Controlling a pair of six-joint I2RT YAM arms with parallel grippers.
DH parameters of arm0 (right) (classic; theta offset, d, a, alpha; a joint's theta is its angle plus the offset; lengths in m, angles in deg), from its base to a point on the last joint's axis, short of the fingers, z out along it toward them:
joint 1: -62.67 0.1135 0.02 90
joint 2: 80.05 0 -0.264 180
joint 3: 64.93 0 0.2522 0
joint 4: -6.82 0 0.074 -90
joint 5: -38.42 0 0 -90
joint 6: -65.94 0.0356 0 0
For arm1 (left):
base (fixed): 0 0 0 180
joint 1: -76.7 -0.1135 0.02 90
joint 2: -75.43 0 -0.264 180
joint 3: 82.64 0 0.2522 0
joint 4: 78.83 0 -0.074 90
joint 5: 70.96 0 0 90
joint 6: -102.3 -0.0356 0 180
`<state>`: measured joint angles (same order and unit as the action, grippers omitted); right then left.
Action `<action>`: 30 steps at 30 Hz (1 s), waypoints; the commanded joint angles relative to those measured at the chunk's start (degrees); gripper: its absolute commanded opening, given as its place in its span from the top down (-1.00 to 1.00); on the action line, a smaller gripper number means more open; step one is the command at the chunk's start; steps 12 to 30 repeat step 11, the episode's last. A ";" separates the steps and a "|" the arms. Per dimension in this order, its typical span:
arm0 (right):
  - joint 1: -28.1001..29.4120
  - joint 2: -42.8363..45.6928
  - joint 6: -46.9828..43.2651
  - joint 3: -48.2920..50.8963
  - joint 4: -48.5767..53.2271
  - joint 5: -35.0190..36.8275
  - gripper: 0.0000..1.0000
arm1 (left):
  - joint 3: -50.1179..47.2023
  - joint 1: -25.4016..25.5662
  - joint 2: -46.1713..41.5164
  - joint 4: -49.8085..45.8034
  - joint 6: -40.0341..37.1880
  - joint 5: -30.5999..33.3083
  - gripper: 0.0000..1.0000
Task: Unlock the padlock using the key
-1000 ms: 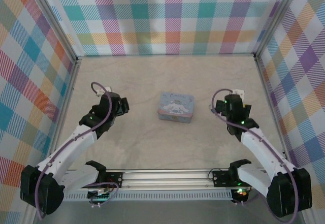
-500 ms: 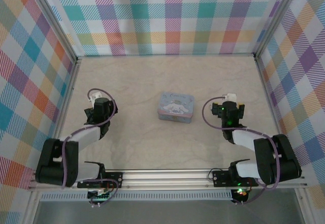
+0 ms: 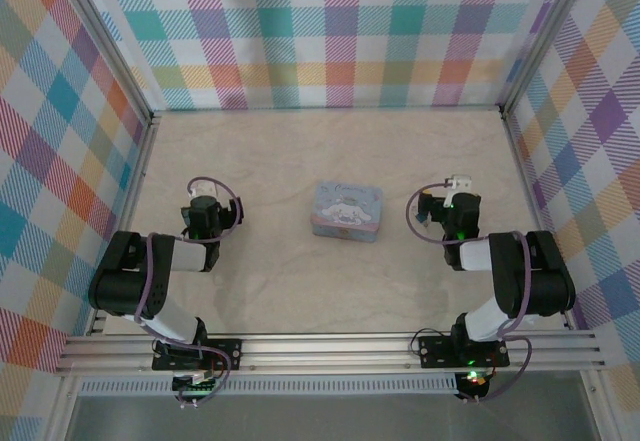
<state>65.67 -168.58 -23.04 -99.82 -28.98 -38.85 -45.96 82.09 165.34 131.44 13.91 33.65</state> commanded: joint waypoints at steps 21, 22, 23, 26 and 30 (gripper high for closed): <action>-0.67 0.71 1.48 -1.10 -0.37 -2.60 -1.00 | -0.06 0.83 -0.35 4.49 -1.81 1.35 -1.00; -0.67 0.71 1.48 -1.10 -0.37 -2.60 -1.00 | -0.06 0.83 -0.35 4.49 -1.81 1.35 -1.00; -0.67 0.71 1.48 -1.10 -0.37 -2.60 -1.00 | -0.06 0.83 -0.35 4.49 -1.81 1.35 -1.00; -0.67 0.71 1.48 -1.10 -0.37 -2.60 -1.00 | -0.06 0.83 -0.35 4.49 -1.81 1.35 -1.00; -0.67 0.71 1.48 -1.10 -0.37 -2.60 -1.00 | -0.06 0.83 -0.35 4.49 -1.81 1.35 -1.00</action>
